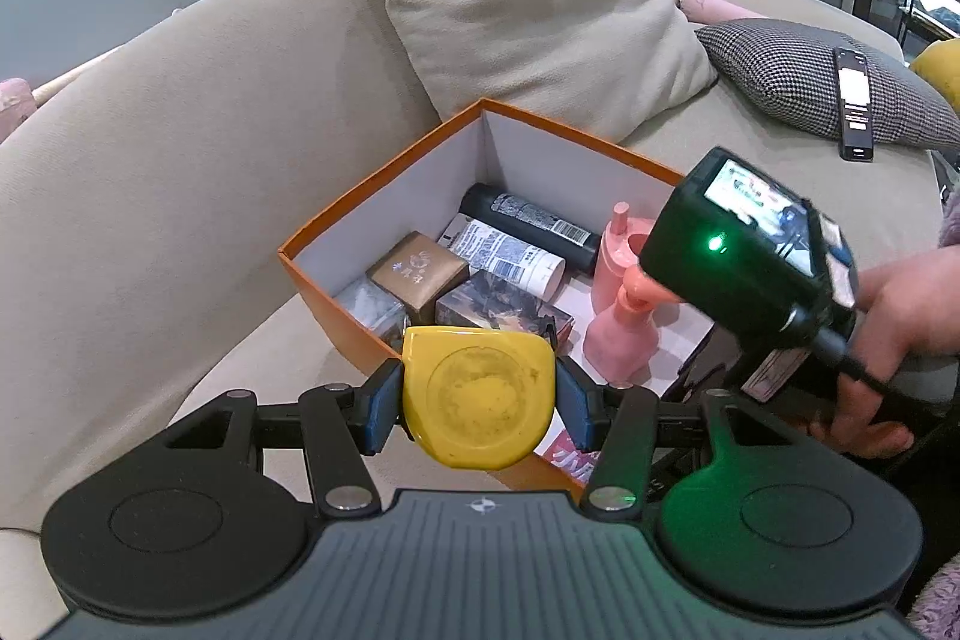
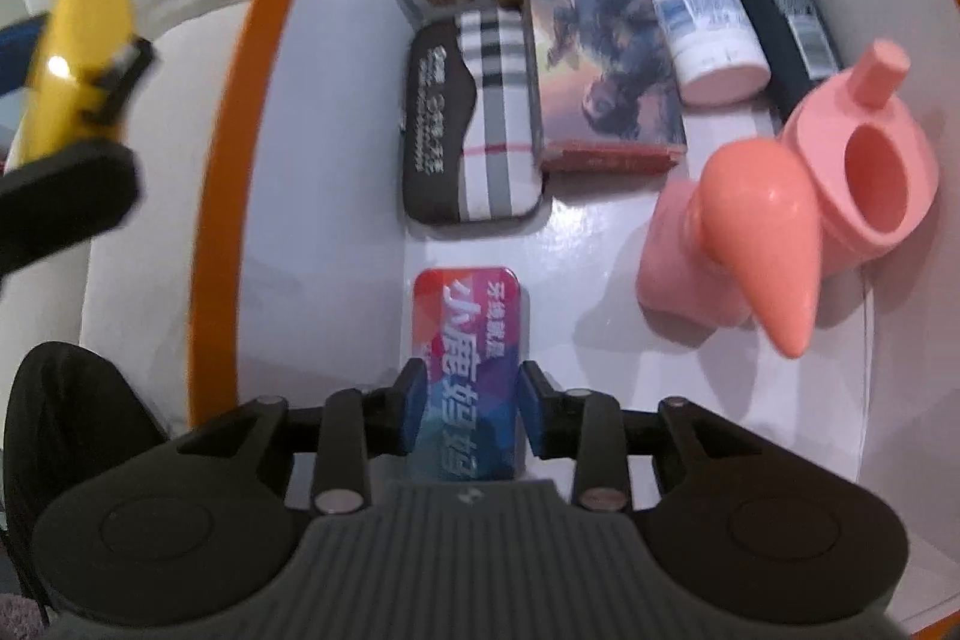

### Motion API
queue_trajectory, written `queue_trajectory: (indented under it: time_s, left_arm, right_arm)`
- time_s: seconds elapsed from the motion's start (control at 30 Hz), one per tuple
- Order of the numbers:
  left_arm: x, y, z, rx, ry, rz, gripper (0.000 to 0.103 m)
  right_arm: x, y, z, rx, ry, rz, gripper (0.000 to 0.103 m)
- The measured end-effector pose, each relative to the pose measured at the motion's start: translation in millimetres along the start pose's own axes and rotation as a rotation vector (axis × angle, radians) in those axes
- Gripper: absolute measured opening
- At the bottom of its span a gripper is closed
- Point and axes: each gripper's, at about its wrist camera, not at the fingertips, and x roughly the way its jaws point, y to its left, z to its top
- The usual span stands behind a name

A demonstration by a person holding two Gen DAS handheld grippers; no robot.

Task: Organize rigid objects
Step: 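Carry the blue card box into the orange box and release it with the right tool, then lower the yellow tape measure into the box and open the left tool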

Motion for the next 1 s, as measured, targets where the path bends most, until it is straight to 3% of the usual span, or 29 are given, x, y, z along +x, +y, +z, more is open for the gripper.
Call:
queue_trajectory:
  time_s: [0.2,0.4,0.63,0.77,1.0]
  left_arm:
    - [-3.1,-3.4,1.6,0.026,0.006,-0.001,0.061]
    - [1.6,-18.9,15.9,0.096,0.027,-0.017,0.061]
    - [45.4,-47.6,31.8,0.162,0.165,-0.074,0.061]
    - [79.7,-61.0,35.3,0.201,0.249,-0.106,0.061]
    - [131.9,-73.2,30.2,0.330,0.407,-0.164,0.062]
  right_arm:
    - [1.5,6.3,-3.9,0.007,-0.014,0.022,0.029]
    - [-43.4,1.1,-17.5,-0.032,-0.141,-0.010,0.029]
    - [-90.1,-26.7,-37.9,-0.022,-0.236,-0.106,0.029]
    - [-95.8,-47.6,-44.0,0.033,-0.264,-0.150,0.030]
    - [-94.8,-65.8,-45.1,0.072,-0.277,-0.109,0.028]
